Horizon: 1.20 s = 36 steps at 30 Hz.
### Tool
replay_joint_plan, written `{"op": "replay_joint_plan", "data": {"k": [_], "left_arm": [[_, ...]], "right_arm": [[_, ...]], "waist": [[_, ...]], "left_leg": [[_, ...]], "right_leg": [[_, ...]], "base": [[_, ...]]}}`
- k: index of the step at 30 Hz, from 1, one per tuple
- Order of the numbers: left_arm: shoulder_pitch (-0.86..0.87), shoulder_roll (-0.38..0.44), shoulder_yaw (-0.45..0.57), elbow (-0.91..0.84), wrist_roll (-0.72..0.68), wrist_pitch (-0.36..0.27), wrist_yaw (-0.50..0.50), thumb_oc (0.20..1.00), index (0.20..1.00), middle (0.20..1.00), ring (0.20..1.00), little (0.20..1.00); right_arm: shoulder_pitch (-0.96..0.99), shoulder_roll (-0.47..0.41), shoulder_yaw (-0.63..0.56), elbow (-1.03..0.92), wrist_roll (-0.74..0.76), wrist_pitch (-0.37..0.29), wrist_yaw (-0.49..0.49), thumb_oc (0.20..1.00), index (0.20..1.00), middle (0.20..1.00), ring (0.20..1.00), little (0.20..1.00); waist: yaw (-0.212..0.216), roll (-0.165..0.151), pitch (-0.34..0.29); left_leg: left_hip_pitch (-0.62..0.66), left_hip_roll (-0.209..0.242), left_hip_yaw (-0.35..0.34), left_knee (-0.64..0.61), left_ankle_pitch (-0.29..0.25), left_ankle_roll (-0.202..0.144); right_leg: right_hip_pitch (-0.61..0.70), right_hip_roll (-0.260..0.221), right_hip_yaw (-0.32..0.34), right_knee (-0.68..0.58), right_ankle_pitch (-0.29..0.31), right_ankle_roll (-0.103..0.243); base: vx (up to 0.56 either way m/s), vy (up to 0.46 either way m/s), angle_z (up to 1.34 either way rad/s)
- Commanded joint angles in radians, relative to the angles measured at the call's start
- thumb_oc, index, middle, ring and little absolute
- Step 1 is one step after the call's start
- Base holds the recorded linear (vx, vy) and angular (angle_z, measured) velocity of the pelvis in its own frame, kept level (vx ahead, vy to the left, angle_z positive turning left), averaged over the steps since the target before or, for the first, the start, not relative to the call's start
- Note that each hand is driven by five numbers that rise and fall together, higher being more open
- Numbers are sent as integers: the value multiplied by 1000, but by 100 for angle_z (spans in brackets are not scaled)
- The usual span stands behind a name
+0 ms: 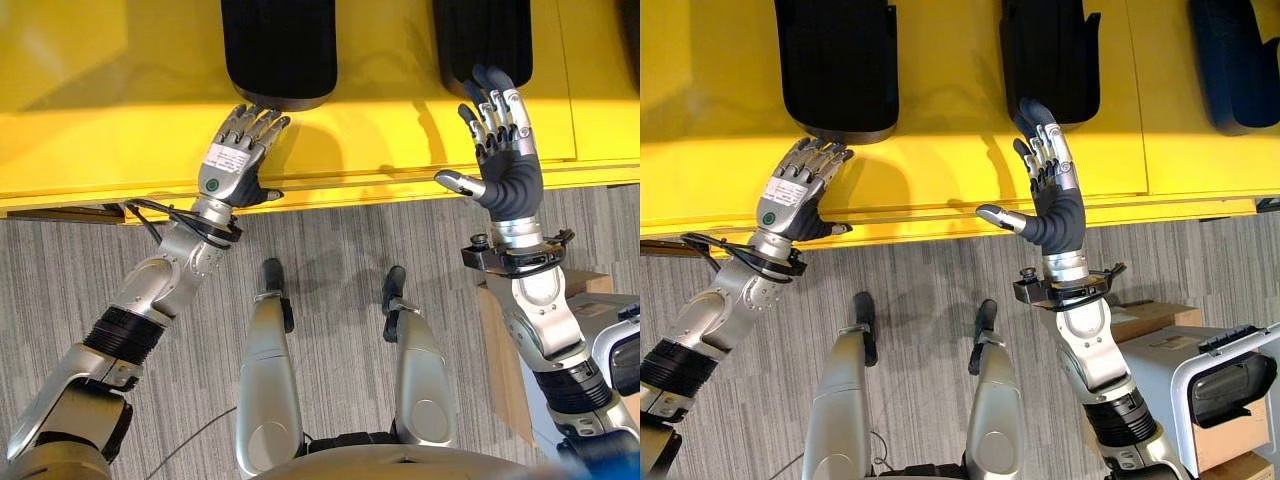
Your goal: Move parts from the plastic box to the shelf.
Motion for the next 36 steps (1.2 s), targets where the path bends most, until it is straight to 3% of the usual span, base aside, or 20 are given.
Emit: {"op": "replay_joint_plan", "data": {"k": [1,13,18,28,36], "left_arm": [[-106,-96,24,-100,-51,-84,-11,1000,1000,1000,1000,1000],[34,-63,100,-252,-100,-128,-74,1000,1000,1000,1000,1000],[41,-28,172,-344,-163,-126,-150,1000,1000,1000,1000,1000],[-1,39,197,-373,-294,-129,-277,1000,1000,1000,1000,1000],[30,86,246,-405,-324,-156,-277,1000,1000,1000,1000,1000]], "right_arm": [[3,-18,-28,-85,16,-43,-2,1000,1000,1000,1000,1000],[21,-12,-50,-106,1,-41,-4,1000,1000,1000,1000,1000],[45,-6,-75,-119,10,-17,22,1000,1000,1000,1000,1000],[76,-1,-87,-119,36,15,77,1000,1000,1000,1000,1000],[89,-1,-98,-121,43,6,94,1000,1000,1000,1000,1000]], "waist": [[-46,39,-35],[-36,42,-38],[-35,50,-38],[-41,55,-42],[-37,55,-45]], "left_leg": [[35,52,-28,-69,29,-43],[37,49,-27,-68,26,-42],[38,49,-30,-68,24,-42],[37,50,-28,-66,26,-42],[38,50,-27,-67,25,-43]], "right_leg": [[55,17,-6,86,-83,-19],[61,18,-9,89,-89,-20],[64,19,-9,91,-91,-22],[60,20,-7,91,-88,-22],[64,19,-7,88,-89,-21]], "base": [[0,0,0],[3,-2,-1],[2,-3,-2],[-1,0,-1],[0,0,0]]}}
